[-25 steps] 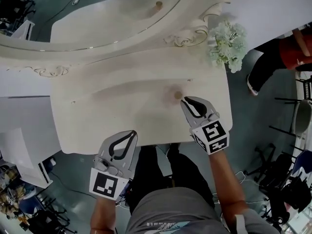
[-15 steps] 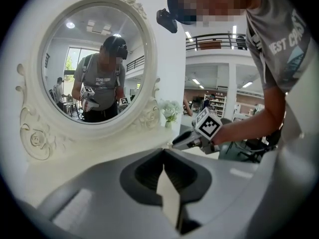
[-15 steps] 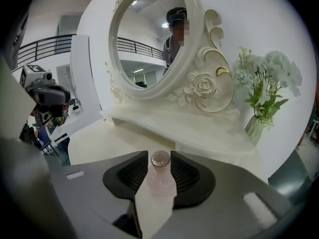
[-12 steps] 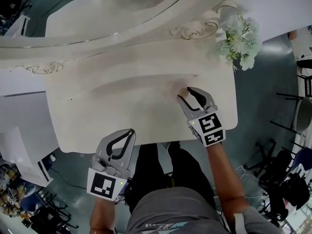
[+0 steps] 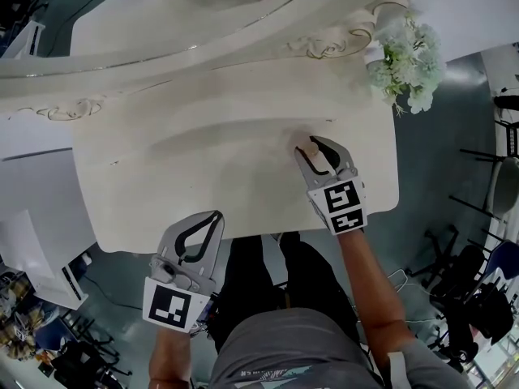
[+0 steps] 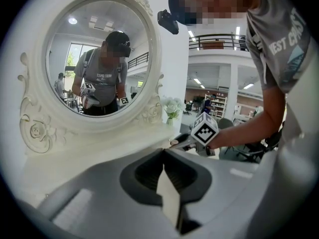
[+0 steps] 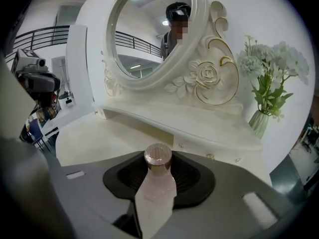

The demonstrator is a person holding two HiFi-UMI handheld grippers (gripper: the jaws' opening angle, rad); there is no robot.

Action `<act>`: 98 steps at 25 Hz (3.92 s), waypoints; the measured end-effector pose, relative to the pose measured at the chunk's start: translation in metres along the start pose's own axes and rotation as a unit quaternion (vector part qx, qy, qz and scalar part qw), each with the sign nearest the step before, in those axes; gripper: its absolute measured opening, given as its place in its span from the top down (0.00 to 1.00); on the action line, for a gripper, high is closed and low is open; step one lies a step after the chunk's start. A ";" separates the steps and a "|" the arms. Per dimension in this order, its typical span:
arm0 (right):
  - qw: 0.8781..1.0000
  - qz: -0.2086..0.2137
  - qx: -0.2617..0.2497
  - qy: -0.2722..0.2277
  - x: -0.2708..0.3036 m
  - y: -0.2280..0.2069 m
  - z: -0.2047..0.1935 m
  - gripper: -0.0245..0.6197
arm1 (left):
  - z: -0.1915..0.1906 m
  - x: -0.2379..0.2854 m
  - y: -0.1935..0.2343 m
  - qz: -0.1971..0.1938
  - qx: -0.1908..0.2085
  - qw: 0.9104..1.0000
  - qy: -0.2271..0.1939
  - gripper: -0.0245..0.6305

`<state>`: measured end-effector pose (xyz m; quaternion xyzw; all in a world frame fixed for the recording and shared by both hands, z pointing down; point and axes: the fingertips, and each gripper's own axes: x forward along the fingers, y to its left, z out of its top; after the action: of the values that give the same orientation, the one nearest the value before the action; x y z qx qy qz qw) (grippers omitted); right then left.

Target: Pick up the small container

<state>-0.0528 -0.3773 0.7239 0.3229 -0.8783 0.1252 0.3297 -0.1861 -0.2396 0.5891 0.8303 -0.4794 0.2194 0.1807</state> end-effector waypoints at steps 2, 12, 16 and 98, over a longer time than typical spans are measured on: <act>1.000 -0.005 -0.004 -0.003 0.000 -0.001 0.000 0.74 | -0.001 -0.001 0.001 0.003 -0.005 1.000 0.001 0.96; 1.000 0.000 0.011 0.009 -0.005 0.002 -0.003 0.74 | 0.007 -0.007 0.003 0.010 0.005 1.000 -0.010 0.96; 1.000 0.000 0.014 0.005 -0.016 0.004 0.001 0.74 | 0.012 -0.012 0.003 0.017 0.006 1.000 -0.016 0.96; 0.960 0.037 -0.119 -0.249 -0.419 0.070 0.189 0.74 | 0.130 -0.190 -0.133 0.140 0.111 0.970 -0.167 0.96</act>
<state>0.0482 -0.2031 0.3055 0.2698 -0.9523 -0.0527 0.1321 -0.1291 -0.1067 0.3658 0.7949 -0.5866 0.1526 -0.0279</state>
